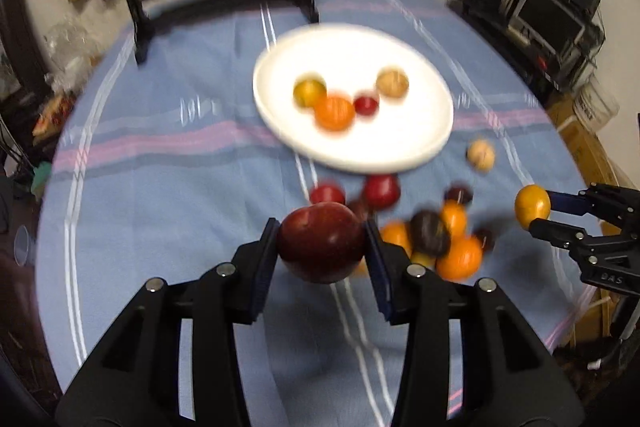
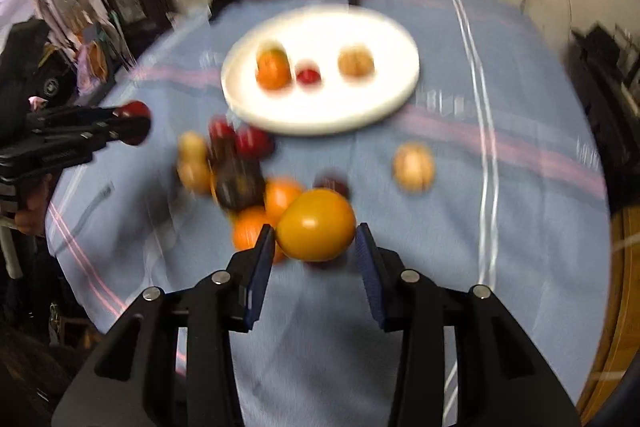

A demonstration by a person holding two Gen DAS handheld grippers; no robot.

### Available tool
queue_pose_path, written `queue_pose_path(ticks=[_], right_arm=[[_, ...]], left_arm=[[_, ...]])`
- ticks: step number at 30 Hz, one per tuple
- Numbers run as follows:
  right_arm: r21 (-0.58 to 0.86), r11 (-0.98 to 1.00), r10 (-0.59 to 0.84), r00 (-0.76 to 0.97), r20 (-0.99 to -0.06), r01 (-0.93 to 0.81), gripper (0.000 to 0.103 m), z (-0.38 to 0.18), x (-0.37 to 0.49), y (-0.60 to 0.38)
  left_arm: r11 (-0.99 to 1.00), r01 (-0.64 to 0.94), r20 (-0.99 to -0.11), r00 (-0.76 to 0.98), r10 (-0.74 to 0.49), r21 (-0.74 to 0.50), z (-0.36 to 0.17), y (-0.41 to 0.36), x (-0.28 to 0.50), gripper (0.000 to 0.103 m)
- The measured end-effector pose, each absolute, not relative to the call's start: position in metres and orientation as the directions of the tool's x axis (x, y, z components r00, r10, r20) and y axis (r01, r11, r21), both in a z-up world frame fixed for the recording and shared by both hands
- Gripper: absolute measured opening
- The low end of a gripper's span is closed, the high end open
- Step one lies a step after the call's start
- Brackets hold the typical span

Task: Organize fruits
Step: 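Lower plum and yellow-orange fruit onto the white plate and open both grippers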

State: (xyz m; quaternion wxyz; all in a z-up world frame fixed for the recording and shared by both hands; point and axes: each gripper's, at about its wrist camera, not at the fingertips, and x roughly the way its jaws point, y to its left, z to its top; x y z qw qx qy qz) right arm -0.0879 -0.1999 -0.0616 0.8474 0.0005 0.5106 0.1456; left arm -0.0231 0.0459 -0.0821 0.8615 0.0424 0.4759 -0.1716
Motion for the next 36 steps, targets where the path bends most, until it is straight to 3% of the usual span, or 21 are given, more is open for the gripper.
queue_pose_path(ticks=[6, 10, 14, 17, 23, 25, 30, 32, 36], right_arm=[[0.142, 0.938, 0.312, 0.594, -0.741, -0.315, 0.034, 0.009, -0.038, -0.192], [0.110, 0.931, 0.315, 0.615, -0.723, -0.347, 0.033, 0.020, -0.005, -0.183], [0.037, 0.915, 0.261, 0.520, -0.813, -0.401, 0.038, -0.019, -0.014, -0.184], [0.105, 0.917, 0.258, 0.370, -0.893, -0.385, 0.038, -0.078, -0.022, -0.184], [0.241, 0.913, 0.335, 0.269, -0.903, -0.330, 0.038, -0.129, -0.001, -0.164], [0.224, 0.915, 0.318, 0.258, -0.912, -0.335, 0.043, -0.135, 0.006, -0.156], [0.144, 0.912, 0.239, 0.214, -0.947, -0.383, 0.044, -0.150, 0.022, -0.147], [0.184, 0.897, 0.257, 0.134, -0.957, -0.401, 0.043, -0.160, 0.028, -0.145], [0.126, 0.898, 0.229, 0.204, -0.952, -0.422, 0.042, -0.163, 0.026, -0.139]], left_arm=[[0.937, 0.342, -0.771, 0.578, -0.268, -0.070, -0.033, 0.021, 0.014, 0.043], [0.945, 0.321, -0.760, 0.596, -0.258, -0.068, -0.026, 0.012, 0.034, 0.043], [0.944, 0.316, -0.756, 0.595, -0.272, -0.090, -0.028, 0.016, 0.032, 0.043], [0.947, 0.304, -0.767, 0.580, -0.273, -0.107, -0.038, 0.022, 0.025, 0.043], [0.952, 0.272, -0.802, 0.532, -0.273, -0.144, -0.060, 0.032, 0.021, 0.043], [0.955, 0.262, -0.804, 0.535, -0.261, -0.136, -0.062, 0.036, 0.020, 0.043], [0.964, 0.221, -0.805, 0.540, -0.246, -0.147, -0.064, 0.049, 0.023, 0.043], [0.965, 0.213, -0.805, 0.539, -0.247, -0.154, -0.065, 0.050, 0.024, 0.043], [0.967, 0.214, -0.807, 0.540, -0.236, -0.140, -0.065, 0.046, 0.023, 0.043]])
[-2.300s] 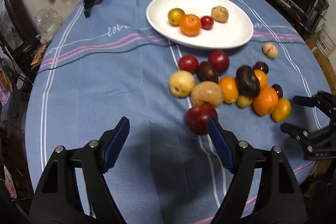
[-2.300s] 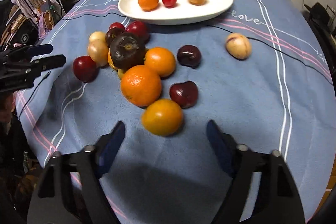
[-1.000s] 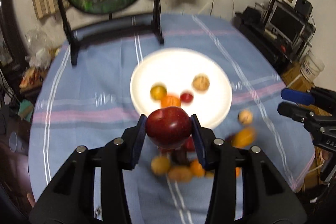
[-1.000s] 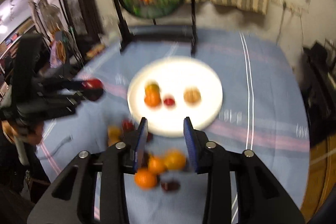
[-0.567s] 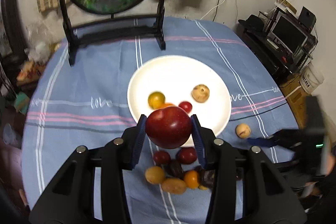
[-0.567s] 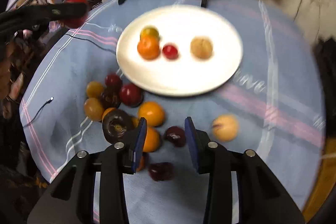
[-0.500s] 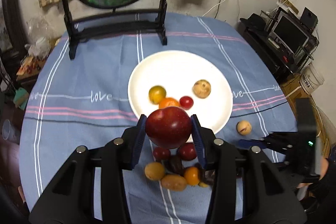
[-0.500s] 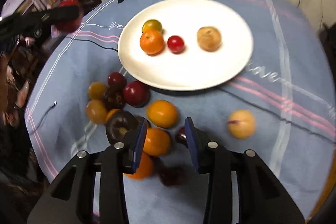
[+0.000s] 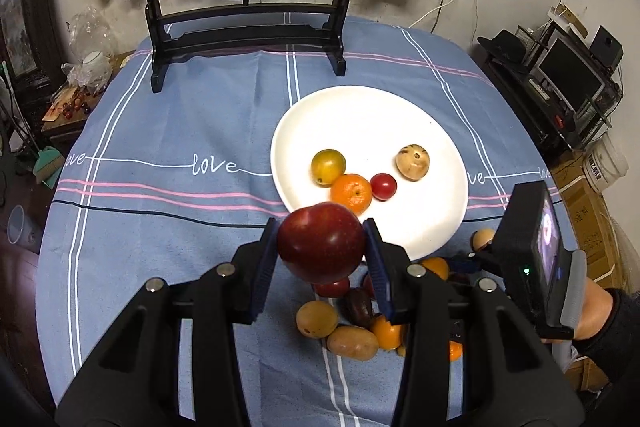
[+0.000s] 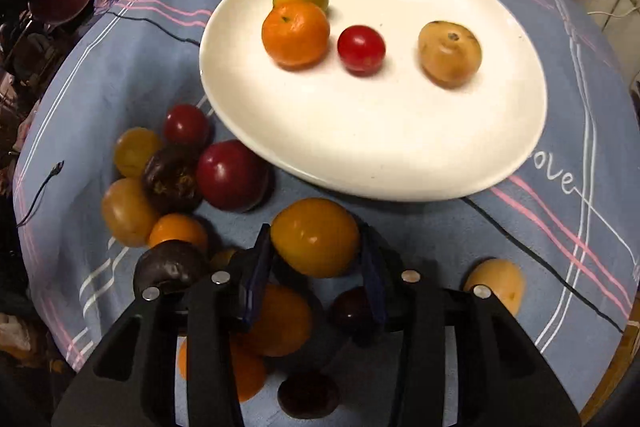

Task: Organize fruits
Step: 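Lower plum and yellow-orange fruit onto the white plate and open both grippers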

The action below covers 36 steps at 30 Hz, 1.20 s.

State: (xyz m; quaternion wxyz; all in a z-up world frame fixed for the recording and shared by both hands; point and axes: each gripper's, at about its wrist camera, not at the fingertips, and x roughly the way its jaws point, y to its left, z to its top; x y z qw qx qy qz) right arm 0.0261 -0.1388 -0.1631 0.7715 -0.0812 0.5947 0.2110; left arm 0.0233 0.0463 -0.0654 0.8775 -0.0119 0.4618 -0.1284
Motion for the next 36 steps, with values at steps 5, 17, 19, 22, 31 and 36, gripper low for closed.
queue_pose_path(ticks=[5, 17, 19, 22, 31, 36], right_arm=[[0.176, 0.894, 0.287, 0.227, -0.931, -0.411, 0.042, -0.148, 0.019, -0.149], [0.158, 0.914, 0.329, 0.457, -0.826, -0.372, 0.042, -0.054, 0.072, -0.181], [0.165, 0.921, 0.325, 0.459, -0.827, -0.353, 0.042, -0.059, 0.092, -0.180], [0.177, 0.926, 0.320, 0.444, -0.837, -0.333, 0.042, -0.071, 0.113, -0.179], [0.190, 0.935, 0.304, 0.398, -0.865, -0.299, 0.042, -0.098, 0.135, -0.181], [0.247, 0.931, 0.339, 0.385, -0.859, -0.268, 0.043, -0.102, 0.149, -0.187]], left_arm=[[0.963, 0.228, -0.812, 0.529, -0.245, -0.143, -0.067, 0.041, 0.024, 0.043], [0.955, 0.286, -0.798, 0.555, -0.235, -0.082, -0.050, -0.003, 0.081, 0.043], [0.957, 0.284, -0.807, 0.549, -0.218, -0.065, -0.054, -0.012, 0.095, 0.043], [0.958, 0.284, -0.822, 0.537, -0.188, -0.033, -0.064, -0.026, 0.114, 0.043], [0.953, 0.293, -0.855, 0.511, -0.087, 0.078, -0.098, -0.037, 0.136, 0.043], [0.948, 0.307, -0.867, 0.492, -0.083, 0.084, -0.110, -0.039, 0.140, 0.044]])
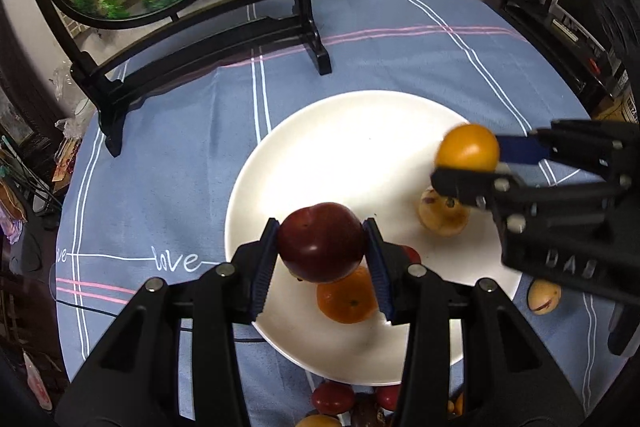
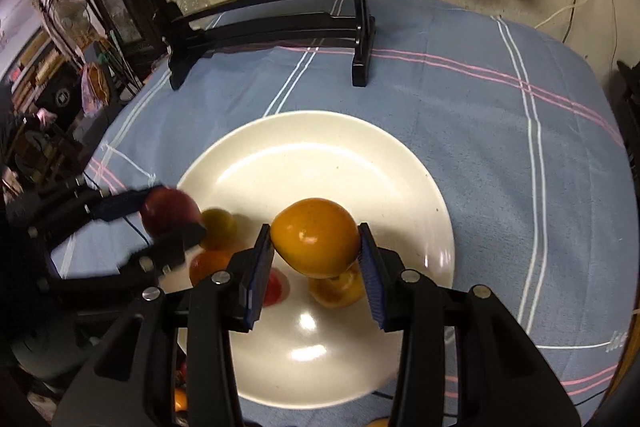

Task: Organize fruits
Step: 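Lower plum and yellow-orange fruit onto the white plate and open both grippers, then move both open grippers back over the fruit pile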

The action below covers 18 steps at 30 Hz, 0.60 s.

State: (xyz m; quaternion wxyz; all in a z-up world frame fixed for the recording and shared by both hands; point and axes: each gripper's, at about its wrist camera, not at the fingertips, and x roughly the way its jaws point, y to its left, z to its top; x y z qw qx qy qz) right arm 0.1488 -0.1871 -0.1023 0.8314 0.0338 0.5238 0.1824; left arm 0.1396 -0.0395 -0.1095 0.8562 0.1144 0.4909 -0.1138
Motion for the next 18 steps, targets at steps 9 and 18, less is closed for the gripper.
queue_pose_path(ticks=[9, 18], right_arm=[[0.311, 0.922, 0.378, 0.365, -0.851, -0.231, 0.064, -0.102, 0.160, -0.191], [0.290, 0.933, 0.359, 0.471, -0.806, -0.214, 0.064, -0.059, 0.125, -0.221]], left_arm=[[0.944, 0.318, -0.848, 0.520, -0.100, 0.083, -0.103, -0.041, 0.137, 0.062], [0.951, 0.303, -0.833, 0.541, -0.118, 0.063, -0.081, -0.036, 0.120, 0.062]])
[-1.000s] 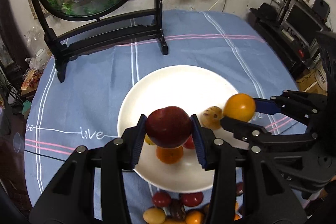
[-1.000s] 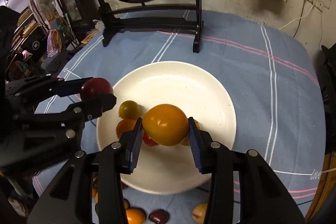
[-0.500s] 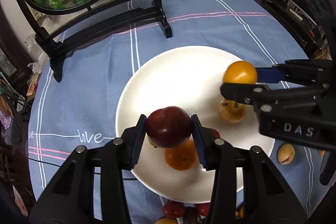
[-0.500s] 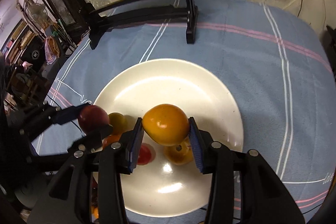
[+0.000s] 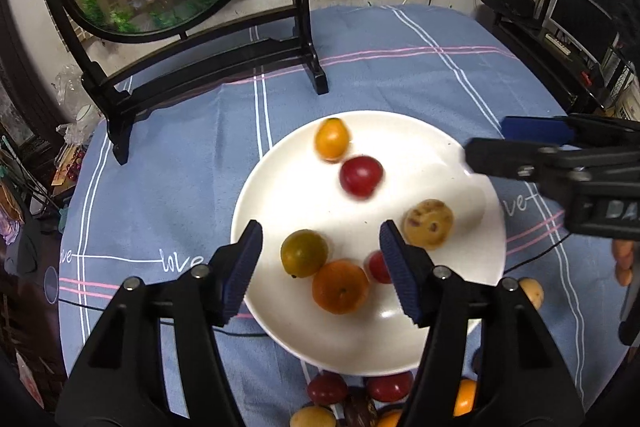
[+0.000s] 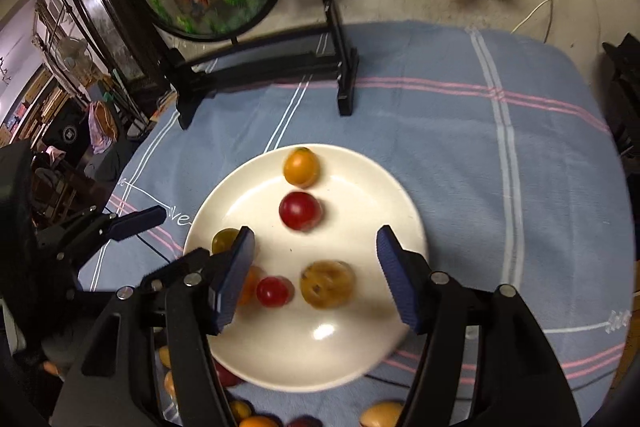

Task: Organize fruits
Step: 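Move both open grippers back over the fruit pile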

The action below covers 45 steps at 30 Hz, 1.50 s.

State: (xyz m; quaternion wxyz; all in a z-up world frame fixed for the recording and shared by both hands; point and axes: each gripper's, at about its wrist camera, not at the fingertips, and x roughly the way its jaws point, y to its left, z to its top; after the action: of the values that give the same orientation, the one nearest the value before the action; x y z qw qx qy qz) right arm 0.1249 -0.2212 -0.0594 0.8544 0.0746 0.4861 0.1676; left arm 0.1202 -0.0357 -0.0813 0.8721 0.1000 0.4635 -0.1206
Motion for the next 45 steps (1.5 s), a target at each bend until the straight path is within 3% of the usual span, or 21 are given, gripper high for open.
queue_pose_path(ticks=[8, 19, 26, 29, 32, 34, 36, 45], right_arm=[[0.136, 0.934, 0.295, 0.500, -0.814, -0.330, 0.064, -0.041, 0.026, -0.225], [0.126, 0.898, 0.271, 0.304, -0.913, -0.422, 0.064, -0.124, -0.088, -0.199], [0.167, 0.864, 0.345, 0.317, -0.884, -0.475, 0.064, -0.121, -0.089, -0.160], [0.143, 0.872, 0.310, 0.303, -0.901, -0.468, 0.064, -0.131, -0.077, -0.147], [0.223, 0.859, 0.363, 0.242, -0.900, -0.460, 0.065, -0.140, -0.072, -0.144], [0.265, 0.803, 0.432, 0.216, -0.876, -0.534, 0.064, -0.129, -0.088, -0.139], [0.230, 0.795, 0.409, 0.216, -0.887, -0.561, 0.064, -0.126, -0.100, -0.140], [0.298, 0.871, 0.436, 0.333, -0.836, -0.391, 0.064, -0.119, -0.039, -0.156]], left_arm=[[0.962, 0.271, -0.796, 0.590, -0.137, 0.036, -0.050, -0.009, 0.076, 0.068], [0.987, 0.162, -0.838, 0.536, -0.103, -0.017, -0.070, 0.049, 0.014, 0.072], [0.992, 0.121, -0.868, 0.486, -0.100, -0.046, -0.088, 0.065, -0.005, 0.072], [0.992, 0.119, -0.864, 0.494, -0.098, -0.045, -0.085, 0.064, -0.010, 0.072], [0.992, 0.122, -0.860, 0.502, -0.090, -0.033, -0.083, 0.063, -0.014, 0.073], [0.992, 0.125, -0.858, 0.506, -0.085, -0.025, -0.083, 0.063, -0.014, 0.074], [0.992, 0.120, -0.862, 0.499, -0.087, -0.031, -0.085, 0.065, -0.013, 0.074], [0.989, 0.130, -0.871, 0.477, -0.119, -0.064, -0.089, 0.053, -0.005, 0.074]])
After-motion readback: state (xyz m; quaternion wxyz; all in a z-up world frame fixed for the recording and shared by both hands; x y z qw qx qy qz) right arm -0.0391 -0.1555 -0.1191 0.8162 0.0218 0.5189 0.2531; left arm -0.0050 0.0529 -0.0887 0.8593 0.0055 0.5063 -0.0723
